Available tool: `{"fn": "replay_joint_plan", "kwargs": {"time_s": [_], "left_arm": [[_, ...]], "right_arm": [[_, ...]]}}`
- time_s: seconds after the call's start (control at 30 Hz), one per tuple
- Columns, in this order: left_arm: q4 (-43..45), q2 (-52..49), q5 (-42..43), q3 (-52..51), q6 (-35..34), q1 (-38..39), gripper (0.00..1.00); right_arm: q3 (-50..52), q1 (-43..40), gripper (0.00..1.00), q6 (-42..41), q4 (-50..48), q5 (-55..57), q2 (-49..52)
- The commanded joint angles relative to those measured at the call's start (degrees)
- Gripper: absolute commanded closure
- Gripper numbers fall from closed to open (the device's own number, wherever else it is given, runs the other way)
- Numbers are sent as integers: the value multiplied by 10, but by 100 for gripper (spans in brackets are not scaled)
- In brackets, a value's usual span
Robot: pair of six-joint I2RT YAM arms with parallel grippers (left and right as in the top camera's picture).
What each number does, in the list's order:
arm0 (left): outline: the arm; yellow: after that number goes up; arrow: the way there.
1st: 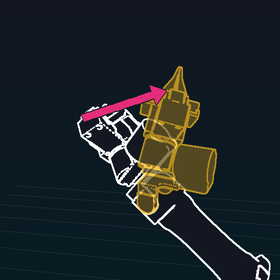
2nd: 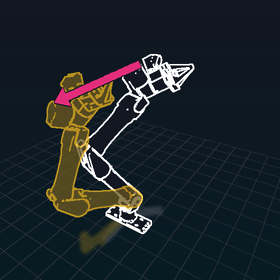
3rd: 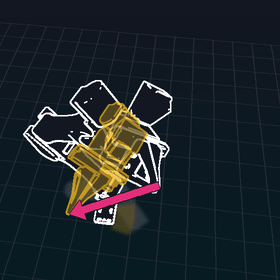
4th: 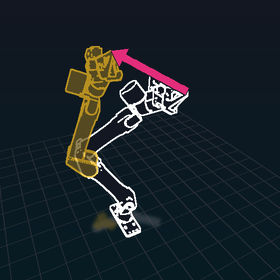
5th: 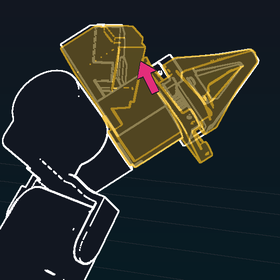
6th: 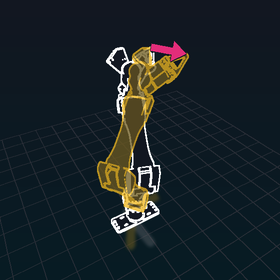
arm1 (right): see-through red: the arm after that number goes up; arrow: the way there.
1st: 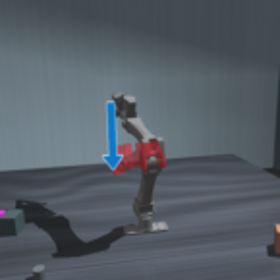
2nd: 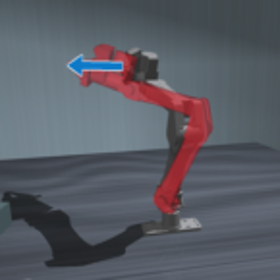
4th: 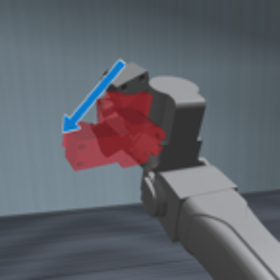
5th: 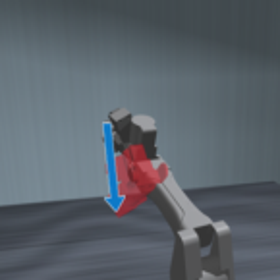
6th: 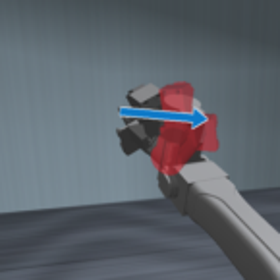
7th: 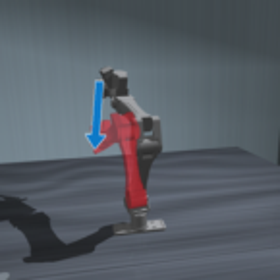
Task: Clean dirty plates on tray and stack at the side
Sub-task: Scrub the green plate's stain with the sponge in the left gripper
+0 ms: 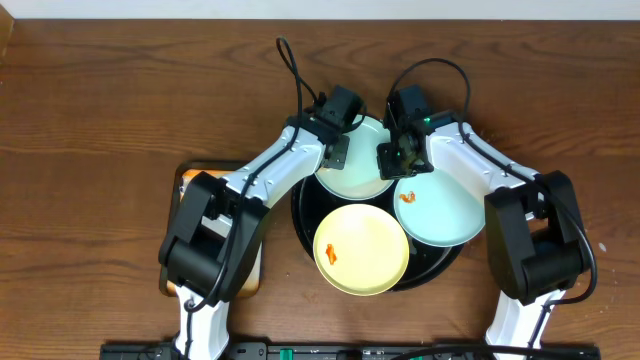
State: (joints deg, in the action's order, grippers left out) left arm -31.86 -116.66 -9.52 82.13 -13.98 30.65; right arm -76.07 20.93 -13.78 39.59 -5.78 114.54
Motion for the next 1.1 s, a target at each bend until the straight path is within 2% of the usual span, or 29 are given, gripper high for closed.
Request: {"fn": "replay_joint_plan", "kwargs": {"time_s": [0.0, 0.13, 0.2, 0.27, 0.5, 0.77, 1.07], "left_arm": [[-30, -12, -60, 33, -20, -19, 92], [-55, -11, -5, 47, -20, -18, 93], [-65, -7, 12, 51, -21, -18, 93], [-72, 6, 22, 52, -21, -18, 93], [-86, 65, 62, 52, -23, -18, 93], [-95, 80, 89, 51, -26, -18, 93], [-92, 80, 89, 51, -26, -18, 93]], "right_arm": [[1, -5, 99, 8, 11, 44, 9], [-1, -5, 98, 8, 14, 35, 3], [-1, -7, 88, 16, 12, 10, -10], [-1, -10, 68, 36, 5, -26, -34], [-1, -26, 41, 36, 5, -37, -115], [-1, -30, 46, 38, 1, -39, -84], [-1, -30, 49, 44, -40, -144, -15]]}}
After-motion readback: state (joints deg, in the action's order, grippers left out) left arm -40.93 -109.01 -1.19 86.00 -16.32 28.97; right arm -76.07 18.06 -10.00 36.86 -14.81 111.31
